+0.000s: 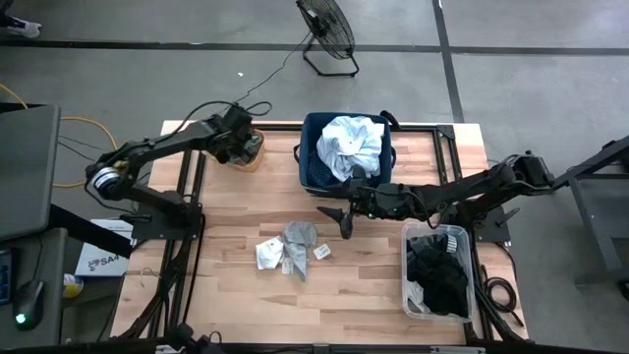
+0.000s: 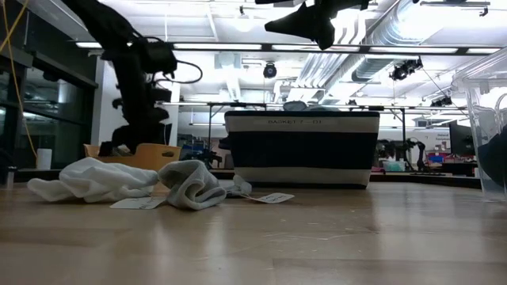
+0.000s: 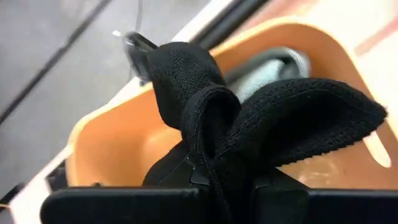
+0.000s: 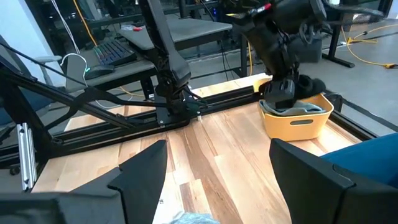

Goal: Pick & Place Cloths
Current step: Put the black sock into the yellow bin

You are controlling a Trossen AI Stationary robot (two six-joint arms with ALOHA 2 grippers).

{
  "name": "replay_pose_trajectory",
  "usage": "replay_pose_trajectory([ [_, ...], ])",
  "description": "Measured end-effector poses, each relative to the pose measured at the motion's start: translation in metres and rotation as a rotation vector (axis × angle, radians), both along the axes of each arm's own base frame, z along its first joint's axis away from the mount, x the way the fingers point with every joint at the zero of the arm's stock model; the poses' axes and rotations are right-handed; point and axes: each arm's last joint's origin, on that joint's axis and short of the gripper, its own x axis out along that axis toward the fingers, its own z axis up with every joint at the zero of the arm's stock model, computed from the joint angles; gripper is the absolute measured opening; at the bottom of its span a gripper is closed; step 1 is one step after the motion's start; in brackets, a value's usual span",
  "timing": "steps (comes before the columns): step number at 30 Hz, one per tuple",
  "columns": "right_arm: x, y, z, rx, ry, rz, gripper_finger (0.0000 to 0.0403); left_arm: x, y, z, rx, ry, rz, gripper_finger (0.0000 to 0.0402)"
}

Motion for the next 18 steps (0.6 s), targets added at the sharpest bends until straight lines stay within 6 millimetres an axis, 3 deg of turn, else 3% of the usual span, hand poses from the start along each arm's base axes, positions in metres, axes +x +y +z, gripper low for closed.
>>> replay_pose_trajectory([
  [7,0.0,0.0,0.0,0.0,0.001,0.0,0.0275,0.006,0.003,-0.021,-0.136,-0.012,0.016,0.0022],
  [18,0.0,0.0,0.0,0.0,0.001,0.0,0.0275,-0.002,0.013,-0.028,-0.216,-0.1,0.118,0.0023],
])
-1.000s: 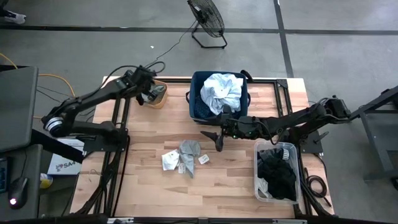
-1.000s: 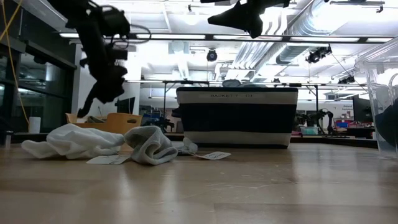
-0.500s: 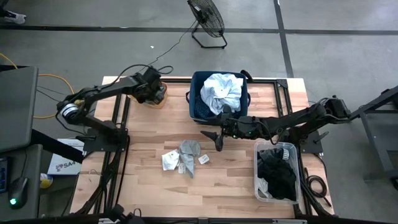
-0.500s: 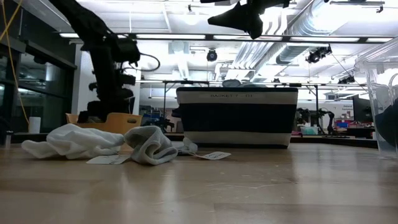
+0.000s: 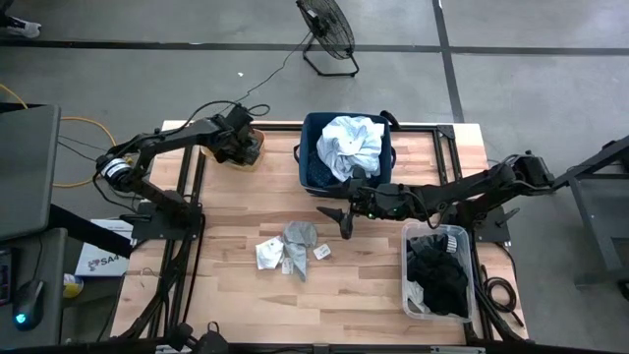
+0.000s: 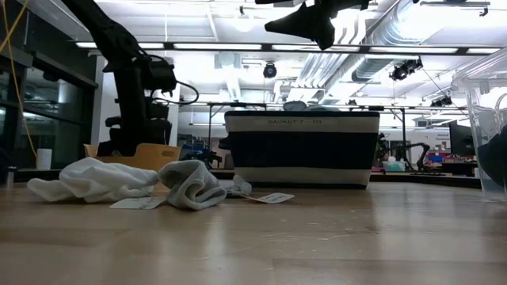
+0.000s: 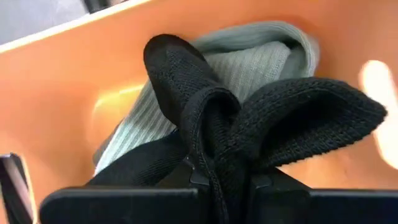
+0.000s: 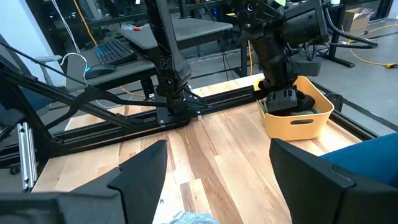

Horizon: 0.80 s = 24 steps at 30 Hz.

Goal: Pick & Place Cloths
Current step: Put the black sock into the yellow bin

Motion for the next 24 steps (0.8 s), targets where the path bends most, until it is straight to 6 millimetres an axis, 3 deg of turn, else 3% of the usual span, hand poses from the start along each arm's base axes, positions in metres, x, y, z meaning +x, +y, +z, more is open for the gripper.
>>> replay_pose_trajectory([
  [7,0.0,0.0,0.0,0.0,0.0,-0.001,0.0275,-0.012,0.011,-0.003,-0.008,-0.057,0.01,0.0023],
  [19,0.0,0.0,0.0,0.0,0.0,-0.001,0.0275,-0.01,0.011,-0.009,0.017,-0.064,-0.122,0.0024],
  [24,0.0,0.0,0.0,0.0,-0.001,-0.002,0.0275,-0.008,0.013,-0.008,0.034,-0.076,-0.124,0.0053],
])
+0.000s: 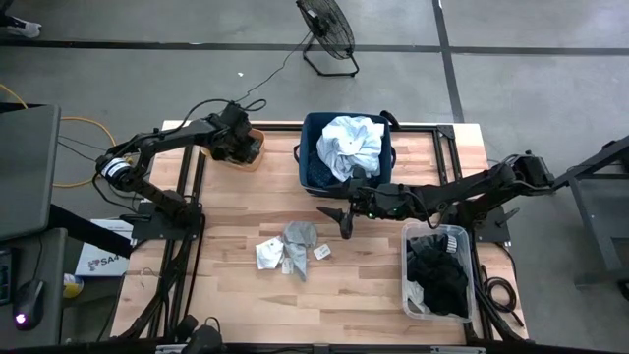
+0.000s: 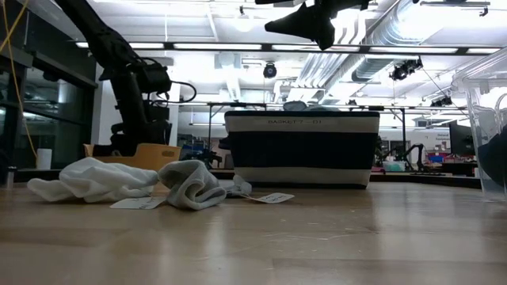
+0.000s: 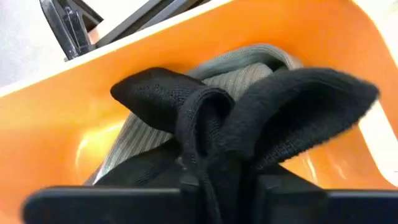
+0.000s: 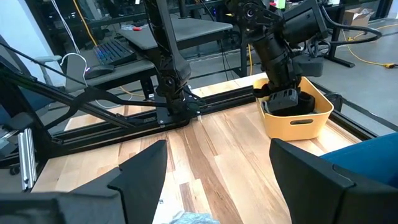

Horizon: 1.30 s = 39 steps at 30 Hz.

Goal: Pick & Place Cloths
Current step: Put the black sock into the yellow bin

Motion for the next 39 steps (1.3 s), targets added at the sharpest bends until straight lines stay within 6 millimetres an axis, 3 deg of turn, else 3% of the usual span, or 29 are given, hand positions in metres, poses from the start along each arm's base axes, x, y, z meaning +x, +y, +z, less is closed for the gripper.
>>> replay_pose_trajectory([
  [9,0.0,0.0,0.0,0.002,0.0,0.0,0.0275,-0.001,-0.002,0.009,-0.007,-0.018,0.009,0.0196],
  [16,0.0,0.0,0.0,0.018,-0.003,-0.002,0.0275,0.002,0.0,0.025,-0.051,-0.032,0.03,0.0244],
  [31,-0.001,0.0,-0.003,0.017,0.025,-0.001,0.0275,-0.005,-0.008,0.057,-0.04,-0.056,0.059,0.0238],
  [35,-0.001,0.0,-0.003,0.017,0.025,-0.001,0.0275,-0.014,-0.02,0.071,-0.036,-0.073,0.077,0.0195],
  [39,0.0,0.0,-0.003,0.017,0.026,-0.001,0.0275,-0.023,-0.033,0.077,-0.08,-0.055,0.102,0.0112],
])
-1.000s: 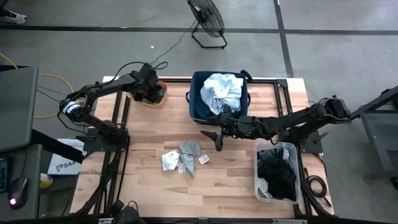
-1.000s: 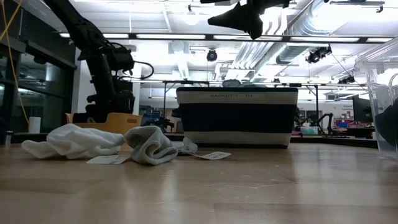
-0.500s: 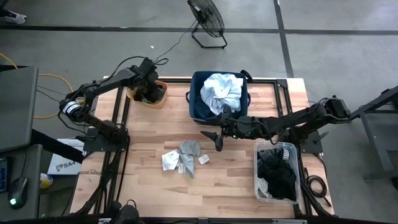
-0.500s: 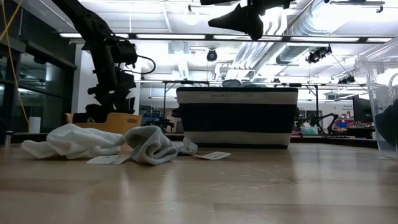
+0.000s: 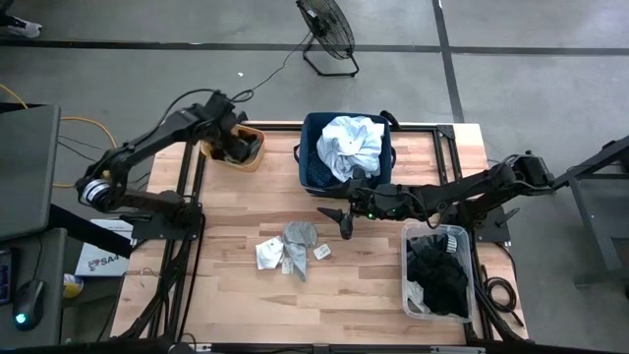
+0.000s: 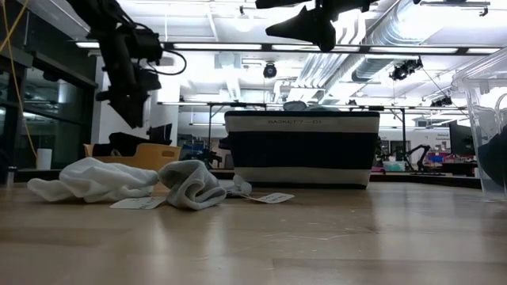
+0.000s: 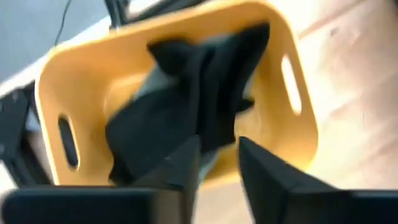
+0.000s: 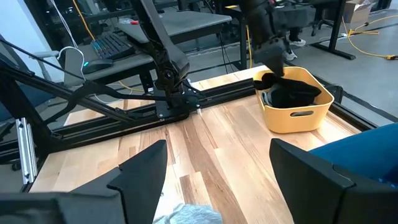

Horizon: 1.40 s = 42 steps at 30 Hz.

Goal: Pick & Place Cloths
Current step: Put the black sock into the yellow bin

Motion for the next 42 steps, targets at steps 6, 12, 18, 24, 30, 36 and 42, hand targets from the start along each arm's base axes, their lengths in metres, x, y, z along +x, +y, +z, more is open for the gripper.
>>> replay_pose_trajectory([
  [6,0.0,0.0,0.0,0.0,0.0,0.0,0.0275,-0.008,-0.011,-0.007,-0.099,0.049,-0.002,0.0011],
  [12,0.0,0.0,0.0,0.0,0.0,0.0,0.0275,-0.011,-0.013,-0.033,-0.081,0.09,0.031,0.0002],
  [18,0.0,0.0,0.0,-0.001,0.0,-0.002,0.0275,-0.01,-0.01,-0.035,-0.04,0.079,0.047,0.0001],
  [24,0.0,0.0,0.0,0.007,-0.002,-0.004,0.0275,-0.009,-0.003,-0.034,0.076,0.128,0.13,0.0001],
  [30,0.0,0.0,0.0,0.007,-0.002,-0.002,0.0275,-0.002,0.007,-0.047,0.056,0.153,0.135,0.0],
  [36,0.0,0.0,0.0,0.007,-0.002,-0.001,0.0275,0.009,0.021,-0.07,0.027,0.184,0.114,0.0],
  [42,0.0,0.0,0.0,0.007,-0.002,-0.001,0.0275,0.013,0.026,-0.075,0.024,0.163,0.095,0.0],
])
